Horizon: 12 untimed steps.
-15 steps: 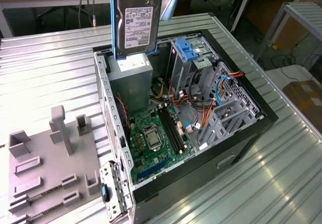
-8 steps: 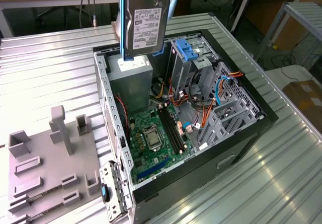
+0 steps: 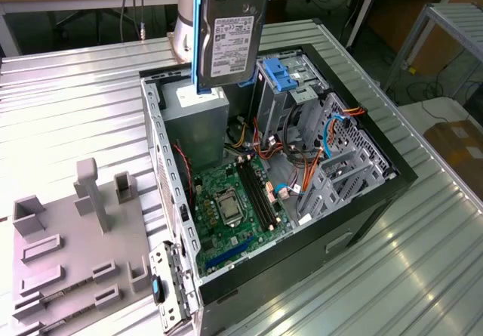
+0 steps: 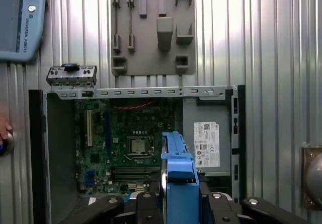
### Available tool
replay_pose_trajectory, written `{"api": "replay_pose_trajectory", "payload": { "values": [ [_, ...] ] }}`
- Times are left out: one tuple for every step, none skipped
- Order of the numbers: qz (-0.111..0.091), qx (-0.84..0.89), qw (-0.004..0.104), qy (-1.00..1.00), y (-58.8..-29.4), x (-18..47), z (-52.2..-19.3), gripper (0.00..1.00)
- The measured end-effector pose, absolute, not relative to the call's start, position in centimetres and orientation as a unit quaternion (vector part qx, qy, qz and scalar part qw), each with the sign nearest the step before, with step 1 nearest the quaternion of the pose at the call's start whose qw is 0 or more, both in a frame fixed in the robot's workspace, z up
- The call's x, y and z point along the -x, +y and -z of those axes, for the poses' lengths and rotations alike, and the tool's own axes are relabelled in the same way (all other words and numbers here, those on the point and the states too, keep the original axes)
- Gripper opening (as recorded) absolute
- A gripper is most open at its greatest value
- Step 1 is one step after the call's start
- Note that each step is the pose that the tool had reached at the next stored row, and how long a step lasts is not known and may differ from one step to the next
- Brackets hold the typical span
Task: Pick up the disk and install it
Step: 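Pick up the disk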
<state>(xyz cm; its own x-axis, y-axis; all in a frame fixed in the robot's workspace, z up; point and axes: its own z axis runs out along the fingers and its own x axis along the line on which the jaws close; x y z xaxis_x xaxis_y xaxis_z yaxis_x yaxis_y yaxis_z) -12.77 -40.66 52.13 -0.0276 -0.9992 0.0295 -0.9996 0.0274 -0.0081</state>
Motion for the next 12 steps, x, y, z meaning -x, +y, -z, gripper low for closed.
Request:
{"api": "replay_pose_trajectory", "payload": {
  "values": [
    [-0.013, -0.697, 0.008, -0.717, -40.7, 12.5, -52.1, 0.37],
    [-0.013, -0.697, 0.008, -0.717, -40.7, 12.4, -52.1, 0.37],
    [-0.013, -0.697, 0.008, -0.717, -40.8, 12.1, -52.1, 0.37],
    [-0.013, -0.697, 0.008, -0.717, -41.0, 12.0, -52.0, 0.37],
    [-0.013, -0.697, 0.008, -0.717, -41.1, 11.8, -52.0, 0.37],
    [-0.013, -0.697, 0.008, -0.717, -41.2, 11.7, -52.0, 0.37],
    [-0.013, -0.697, 0.008, -0.717, -41.3, 11.5, -52.0, 0.37],
    [-0.014, -0.697, 0.008, -0.717, -41.4, 11.3, -52.0, 0.37],
    [-0.014, -0.697, 0.008, -0.717, -41.5, 11.2, -52.0, 0.37],
    [-0.014, -0.697, 0.009, -0.717, -41.6, 11.1, -52.0, 0.37],
    [-0.014, -0.697, 0.009, -0.717, -41.7, 10.9, -52.0, 0.37],
    [-0.014, -0.697, 0.009, -0.717, -41.7, 10.8, -51.9, 0.37]
  ]
}}
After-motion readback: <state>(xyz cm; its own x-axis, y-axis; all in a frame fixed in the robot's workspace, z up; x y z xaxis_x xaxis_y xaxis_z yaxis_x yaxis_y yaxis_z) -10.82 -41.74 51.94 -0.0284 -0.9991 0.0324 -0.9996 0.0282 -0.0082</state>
